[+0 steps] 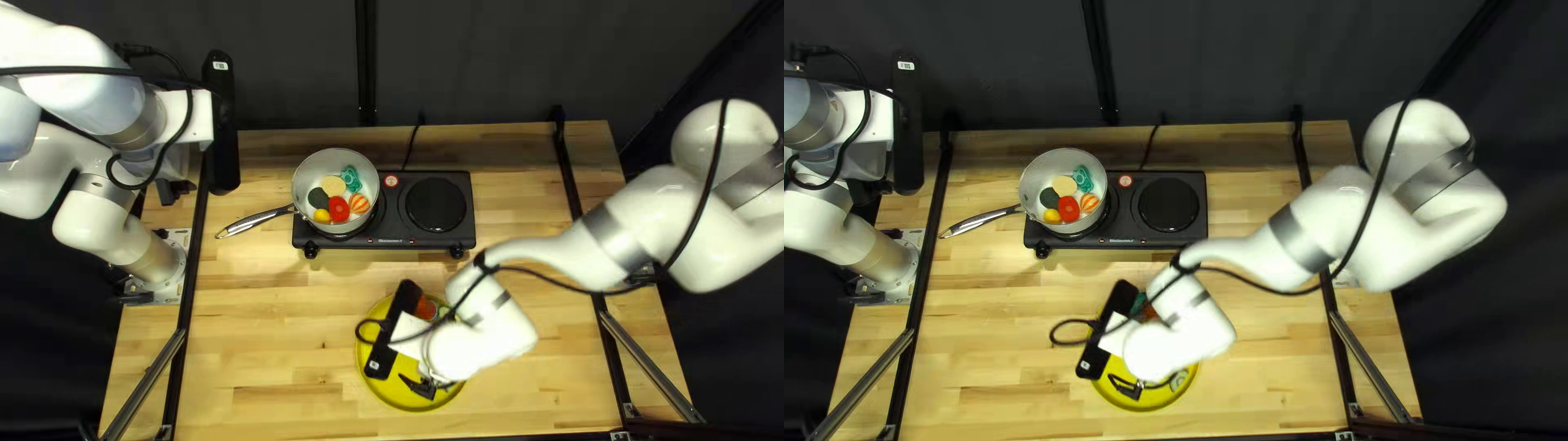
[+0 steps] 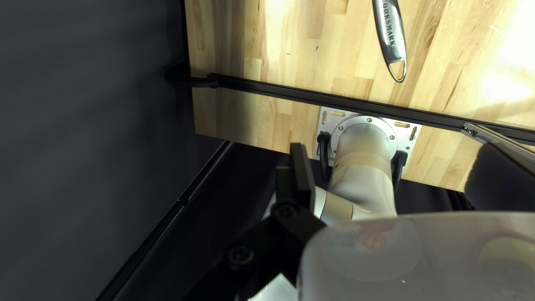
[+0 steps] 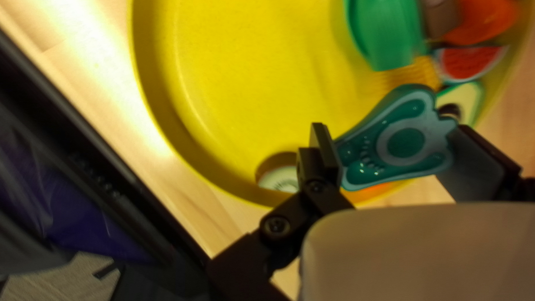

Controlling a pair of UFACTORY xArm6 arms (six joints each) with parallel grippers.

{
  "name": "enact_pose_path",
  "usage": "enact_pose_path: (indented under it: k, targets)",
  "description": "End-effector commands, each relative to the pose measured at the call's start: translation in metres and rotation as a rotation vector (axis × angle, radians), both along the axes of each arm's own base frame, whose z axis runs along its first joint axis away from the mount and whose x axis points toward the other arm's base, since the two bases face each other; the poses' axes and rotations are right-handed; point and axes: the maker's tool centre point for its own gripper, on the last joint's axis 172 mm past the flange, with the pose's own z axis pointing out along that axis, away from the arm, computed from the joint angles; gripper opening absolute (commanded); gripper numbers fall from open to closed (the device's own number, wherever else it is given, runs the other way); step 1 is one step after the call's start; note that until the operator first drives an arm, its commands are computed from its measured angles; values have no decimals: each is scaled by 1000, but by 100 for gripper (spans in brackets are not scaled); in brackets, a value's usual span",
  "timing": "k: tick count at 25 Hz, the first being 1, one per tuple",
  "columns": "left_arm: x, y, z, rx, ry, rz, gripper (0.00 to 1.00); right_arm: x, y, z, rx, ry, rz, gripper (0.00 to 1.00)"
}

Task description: Pick up a pot and place it onto the stove surface, add food to pot

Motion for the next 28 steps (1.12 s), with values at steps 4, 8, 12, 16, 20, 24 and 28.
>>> enact_pose_path:
  k: [4, 8, 12, 16, 20, 24, 28]
  targets:
    - [0, 0, 0, 0, 0, 0, 100, 20, -43, 59, 57, 24, 66, 0]
    - [0, 0, 0, 0, 0, 0, 100, 32, -71, 74, 97, 19, 116, 0]
    - [0, 0, 0, 0, 0, 0, 100, 45, -110, 75, 145, 8, 175, 0]
    - [0, 0, 0, 0, 0, 0, 100, 56, -150, 66, 185, -16, 207, 0]
    - [0, 0, 0, 0, 0, 0, 100, 67, -178, 56, 196, -45, 229, 0]
    - [0, 0, 0, 0, 0, 0, 100, 79, -201, 51, 196, -69, 256, 0]
    - [0, 0, 0, 0, 0, 0, 100, 94, -207, 50, 182, -86, 310, 0]
